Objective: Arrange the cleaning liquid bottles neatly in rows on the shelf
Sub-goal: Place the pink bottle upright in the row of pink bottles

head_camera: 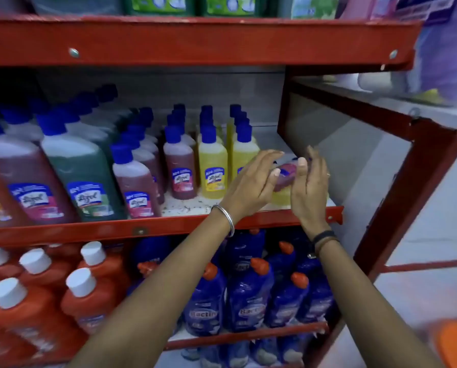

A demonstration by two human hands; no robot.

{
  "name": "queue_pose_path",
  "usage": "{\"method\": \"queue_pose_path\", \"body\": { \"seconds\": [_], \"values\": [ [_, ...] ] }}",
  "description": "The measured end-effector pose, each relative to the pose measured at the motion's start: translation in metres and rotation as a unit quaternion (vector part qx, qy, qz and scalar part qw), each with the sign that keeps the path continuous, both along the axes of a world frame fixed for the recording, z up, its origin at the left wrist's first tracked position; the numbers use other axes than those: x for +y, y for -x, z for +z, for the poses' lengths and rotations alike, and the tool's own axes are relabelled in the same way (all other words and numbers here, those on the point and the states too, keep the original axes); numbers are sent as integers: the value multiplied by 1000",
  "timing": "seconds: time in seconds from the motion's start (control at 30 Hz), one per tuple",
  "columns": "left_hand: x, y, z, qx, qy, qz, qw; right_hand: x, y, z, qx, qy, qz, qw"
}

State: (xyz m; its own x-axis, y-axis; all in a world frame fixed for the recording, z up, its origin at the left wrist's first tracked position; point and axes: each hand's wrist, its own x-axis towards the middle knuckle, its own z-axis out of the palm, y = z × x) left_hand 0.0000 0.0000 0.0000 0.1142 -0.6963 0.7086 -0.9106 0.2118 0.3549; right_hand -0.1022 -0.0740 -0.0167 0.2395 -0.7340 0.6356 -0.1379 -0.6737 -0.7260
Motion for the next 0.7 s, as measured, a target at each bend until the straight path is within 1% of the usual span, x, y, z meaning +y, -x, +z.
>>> {"method": "queue_pose_path", "body": {
  "seconds": [0.03,0.07,0.2,0.3,0.4,0.47,0.57,0.63,0.7],
  "values": [
    [-13,1,-2,-5,-18,2,1000,-9,2,-3,-4,-23,-7,1000],
    [-23,3,0,-10,-42,10,999,-16,3,-4,12,-37,-17,999],
    [-63,8,-1,20,-164,76,983,-39,3,-14,56,-100,-26,993],
    [-85,8,3,35,-279,136,950,-62,2,-14,101,-144,-22,984],
    [-98,14,15,74,-341,164,922,-77,-2,-12,117,-176,-9,977],
    [-101,18,21,98,-359,163,914,-79,-5,-9,83,-221,15,972],
    [-98,17,19,115,-351,158,916,-83,-7,-14,8,-283,47,958],
    [-90,14,15,144,-310,134,930,-80,-6,-13,-33,-295,60,953],
    [-79,11,12,191,-252,93,944,-75,-2,-9,-73,-323,80,940]
  ]
}}
